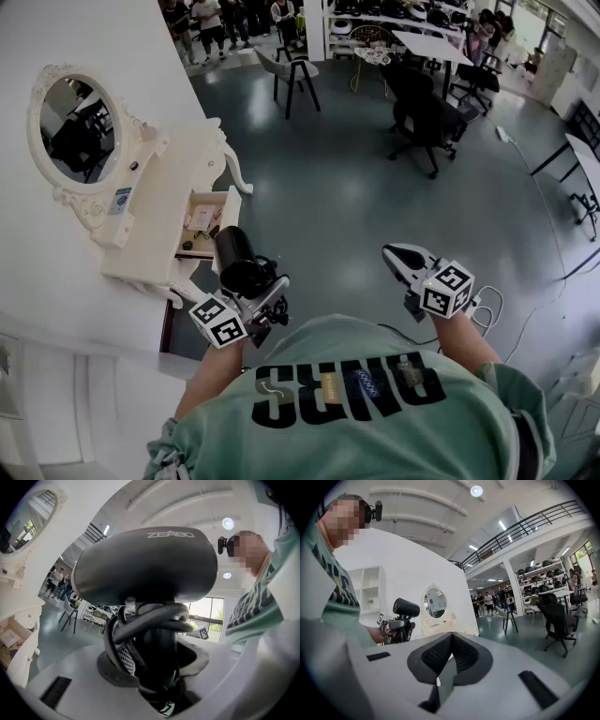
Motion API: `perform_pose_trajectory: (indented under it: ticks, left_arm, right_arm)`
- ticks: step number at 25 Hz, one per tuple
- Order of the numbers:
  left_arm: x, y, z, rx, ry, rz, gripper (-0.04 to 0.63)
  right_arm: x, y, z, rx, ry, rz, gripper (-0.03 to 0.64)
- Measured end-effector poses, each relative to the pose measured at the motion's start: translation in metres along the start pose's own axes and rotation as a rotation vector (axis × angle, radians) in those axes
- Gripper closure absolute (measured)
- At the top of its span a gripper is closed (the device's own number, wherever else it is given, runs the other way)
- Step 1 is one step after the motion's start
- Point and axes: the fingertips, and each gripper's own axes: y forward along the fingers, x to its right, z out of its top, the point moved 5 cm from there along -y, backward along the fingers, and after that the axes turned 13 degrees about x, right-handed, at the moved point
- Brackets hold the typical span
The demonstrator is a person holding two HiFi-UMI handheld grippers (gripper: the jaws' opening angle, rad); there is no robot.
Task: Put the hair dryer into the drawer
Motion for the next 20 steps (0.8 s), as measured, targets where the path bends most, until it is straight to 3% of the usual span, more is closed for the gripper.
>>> perform_pose_trajectory:
  ticks: [5,20]
  left_arm:
    - [-0.003,0.004,0.000,0.007,-0.028,0.021,0.393]
    - [0.030,0.054,-0.022,-0.008,-0.010,0.015,0.393]
  right_arm:
    - [0.003,0.002,0.001,-0.001,-0.001,0.006,0.623]
    - [0.042,-0.044,0.017,0.018,0.006,0.009,0.623]
